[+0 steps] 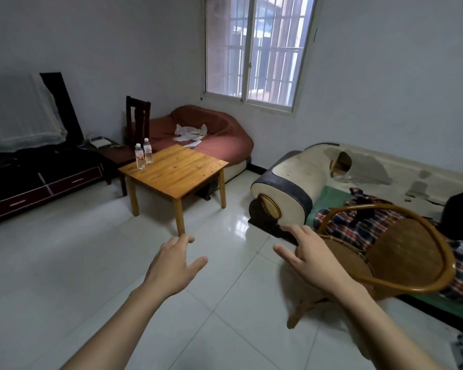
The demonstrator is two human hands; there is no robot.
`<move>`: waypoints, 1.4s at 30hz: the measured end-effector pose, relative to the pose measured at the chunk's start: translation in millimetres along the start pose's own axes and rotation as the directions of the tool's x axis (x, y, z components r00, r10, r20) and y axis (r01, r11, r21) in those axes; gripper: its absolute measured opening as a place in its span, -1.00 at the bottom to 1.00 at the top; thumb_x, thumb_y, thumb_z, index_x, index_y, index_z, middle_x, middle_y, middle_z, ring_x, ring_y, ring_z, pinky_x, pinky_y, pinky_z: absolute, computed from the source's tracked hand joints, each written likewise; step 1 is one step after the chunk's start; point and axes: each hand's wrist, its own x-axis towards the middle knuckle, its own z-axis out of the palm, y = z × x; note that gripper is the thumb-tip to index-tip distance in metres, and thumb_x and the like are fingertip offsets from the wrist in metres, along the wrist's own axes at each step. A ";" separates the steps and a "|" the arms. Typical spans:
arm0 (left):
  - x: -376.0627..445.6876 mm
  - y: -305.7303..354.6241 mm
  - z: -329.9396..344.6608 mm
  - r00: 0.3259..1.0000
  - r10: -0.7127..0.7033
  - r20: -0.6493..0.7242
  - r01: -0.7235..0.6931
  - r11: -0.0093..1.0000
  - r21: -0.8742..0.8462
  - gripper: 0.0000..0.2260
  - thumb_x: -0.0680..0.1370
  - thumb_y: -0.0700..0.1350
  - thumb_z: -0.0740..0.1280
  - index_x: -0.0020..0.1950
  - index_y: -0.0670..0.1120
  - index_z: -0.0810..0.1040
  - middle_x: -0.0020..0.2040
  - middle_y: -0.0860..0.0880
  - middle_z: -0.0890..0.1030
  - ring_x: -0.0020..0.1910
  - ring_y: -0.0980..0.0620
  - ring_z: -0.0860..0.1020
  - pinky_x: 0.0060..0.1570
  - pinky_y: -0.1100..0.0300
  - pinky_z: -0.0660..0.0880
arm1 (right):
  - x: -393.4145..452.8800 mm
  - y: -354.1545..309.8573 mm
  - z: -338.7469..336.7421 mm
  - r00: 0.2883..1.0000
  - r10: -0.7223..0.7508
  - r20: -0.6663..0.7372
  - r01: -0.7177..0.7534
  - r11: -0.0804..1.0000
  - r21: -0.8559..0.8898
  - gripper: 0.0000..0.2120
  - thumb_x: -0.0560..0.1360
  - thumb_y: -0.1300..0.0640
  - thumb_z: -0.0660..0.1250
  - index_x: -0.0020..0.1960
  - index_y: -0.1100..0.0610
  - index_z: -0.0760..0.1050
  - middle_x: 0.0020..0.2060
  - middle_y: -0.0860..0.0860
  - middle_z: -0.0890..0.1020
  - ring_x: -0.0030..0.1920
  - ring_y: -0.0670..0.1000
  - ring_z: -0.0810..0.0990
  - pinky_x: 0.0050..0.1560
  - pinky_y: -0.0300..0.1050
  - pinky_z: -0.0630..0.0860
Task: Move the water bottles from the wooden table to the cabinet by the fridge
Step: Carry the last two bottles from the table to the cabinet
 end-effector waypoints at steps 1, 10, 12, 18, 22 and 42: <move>19.3 5.6 4.2 1.000 0.006 -0.001 -0.006 1.000 0.015 -0.50 0.52 0.23 0.34 0.38 0.05 0.38 0.35 0.04 0.46 0.31 0.03 0.43 0.21 0.09 0.46 | 17.6 12.3 2.2 1.000 0.009 0.004 -0.009 0.999 0.032 -0.40 0.51 -0.32 0.16 0.44 -0.03 0.31 0.33 -0.04 0.46 0.31 -0.07 0.43 0.32 -0.09 0.43; 168.9 35.5 -10.1 0.998 -0.025 -0.057 0.029 0.997 0.074 -0.48 0.50 0.24 0.34 0.38 0.07 0.36 0.30 0.02 0.47 0.25 0.02 0.45 0.14 0.09 0.46 | 183.1 58.2 5.4 1.000 -0.017 0.018 0.014 0.990 0.141 -0.48 0.54 -0.26 0.22 0.41 -0.04 0.34 0.29 -0.04 0.48 0.24 -0.08 0.45 0.22 -0.18 0.42; 196.7 29.1 -13.4 0.997 -0.044 -0.062 0.049 0.995 0.090 -0.48 0.50 0.23 0.35 0.39 0.07 0.36 0.32 0.00 0.47 0.26 0.01 0.45 0.14 0.10 0.45 | 211.8 64.2 8.8 0.999 -0.029 0.024 0.026 0.991 0.131 -0.48 0.53 -0.28 0.21 0.41 -0.07 0.33 0.30 -0.05 0.48 0.23 -0.08 0.45 0.21 -0.15 0.45; 284.5 0.4 4.5 0.998 -0.058 -0.023 0.060 0.996 0.069 -0.49 0.49 0.27 0.33 0.36 0.09 0.39 0.29 0.00 0.47 0.27 0.00 0.44 0.20 0.05 0.45 | 297.2 86.0 24.9 0.997 -0.034 0.068 0.028 0.996 0.085 -0.46 0.52 -0.27 0.21 0.41 -0.02 0.36 0.26 -0.06 0.48 0.09 -0.16 0.44 0.06 -0.28 0.35; 359.4 -18.2 17.7 1.000 -0.031 -0.001 0.031 0.999 0.021 -0.49 0.49 0.28 0.32 0.36 0.11 0.39 0.30 0.03 0.46 0.29 0.00 0.42 0.21 0.03 0.46 | 364.7 90.7 37.7 0.997 -0.043 0.059 0.041 0.999 0.035 -0.37 0.46 -0.39 0.11 0.39 -0.03 0.37 0.24 -0.05 0.51 0.19 -0.06 0.45 0.17 -0.16 0.41; 693.3 -134.2 -15.2 0.989 -0.139 -0.042 0.137 0.989 -0.048 -0.57 0.49 0.21 0.36 0.30 0.08 0.45 0.30 -0.01 0.47 0.29 -0.04 0.43 0.22 0.03 0.46 | 722.2 64.8 135.7 0.996 -0.079 0.029 0.076 0.993 0.091 -0.51 0.55 -0.21 0.24 0.41 -0.06 0.35 0.38 -0.07 0.37 0.37 -0.07 0.33 0.32 -0.15 0.35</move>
